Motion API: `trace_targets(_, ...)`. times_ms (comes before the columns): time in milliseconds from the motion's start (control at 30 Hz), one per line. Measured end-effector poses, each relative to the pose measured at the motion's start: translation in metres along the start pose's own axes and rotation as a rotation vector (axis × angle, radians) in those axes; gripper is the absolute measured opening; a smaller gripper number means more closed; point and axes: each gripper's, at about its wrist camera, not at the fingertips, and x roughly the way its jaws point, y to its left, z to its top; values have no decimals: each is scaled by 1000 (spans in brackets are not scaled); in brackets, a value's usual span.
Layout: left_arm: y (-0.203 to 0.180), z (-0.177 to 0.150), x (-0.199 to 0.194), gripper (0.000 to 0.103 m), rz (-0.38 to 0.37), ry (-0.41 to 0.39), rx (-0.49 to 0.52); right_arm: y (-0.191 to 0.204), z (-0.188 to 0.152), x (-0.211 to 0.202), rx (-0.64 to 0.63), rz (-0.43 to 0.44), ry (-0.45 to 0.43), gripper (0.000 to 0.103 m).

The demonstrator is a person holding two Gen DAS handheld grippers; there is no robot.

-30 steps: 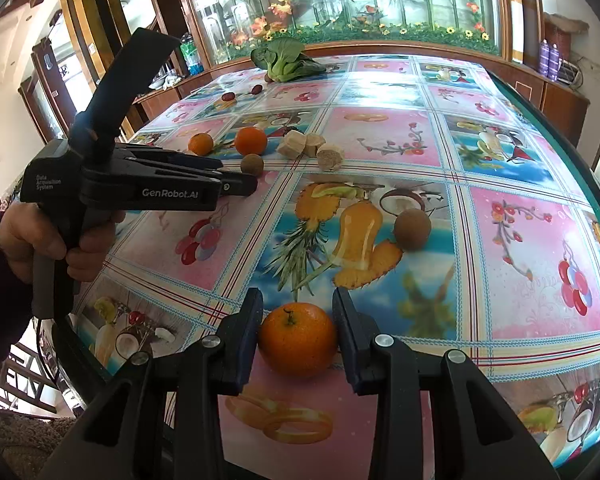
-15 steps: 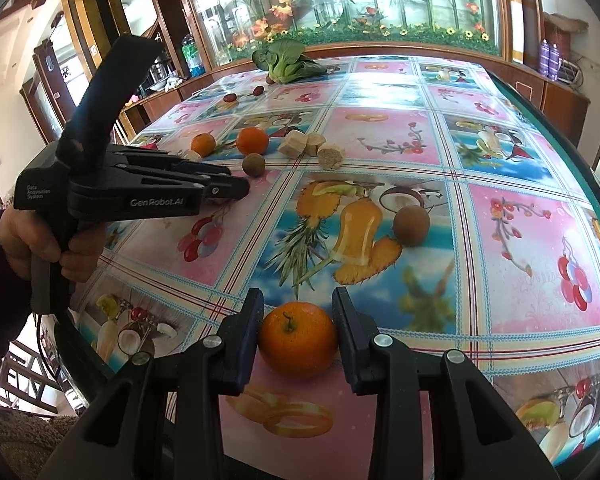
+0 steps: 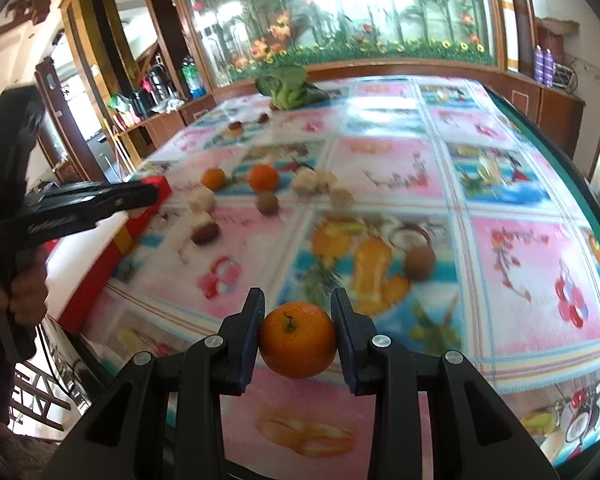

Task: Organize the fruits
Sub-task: 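Carry both items into the red-rimmed white tray and open both tools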

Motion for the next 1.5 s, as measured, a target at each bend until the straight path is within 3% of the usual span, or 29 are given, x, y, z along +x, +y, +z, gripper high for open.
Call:
trace_targets(300,73,-44,-64,29,181,-87,-190,81,41,22,-114,128,-27,34)
trace_targets(500,119,-82,-83,29,282,-58,-292,155,57,60,-203,230,15,33)
trace_targets(633,136,-104,-87,29,359,-21,-327,198,60,97,-235,301,89,33)
trace_targets(800,153,-126,-87,29,379,20,-368,232,46,125,-266,319,177,33)
trace_targets(1100,163,-147,-84,30,395,62,-404,236,31,124,-243,314,254,36)
trace_targets(1167,162,-148,-84,38,402,65,-405,230,32,115,-235,318,220,38)
trace_targets(1200,161,-146,-84,54,410,67,-407,225,34,109,-228,325,190,40)
trace_targets(1233,159,-146,-86,63,424,59,-409,220,35,101,-220,329,155,46)
trace_targets(1300,153,-144,-92,64,440,37,-393,205,38,86,-198,327,89,54)
trace_targets(1333,151,-142,-94,69,438,31,-388,198,39,80,-185,324,65,56)
trace_targets(1400,145,-137,-96,79,429,14,-384,181,40,72,-162,310,33,56)
trace_targets(1500,128,-130,-96,81,404,2,-346,154,41,62,-117,274,10,57)
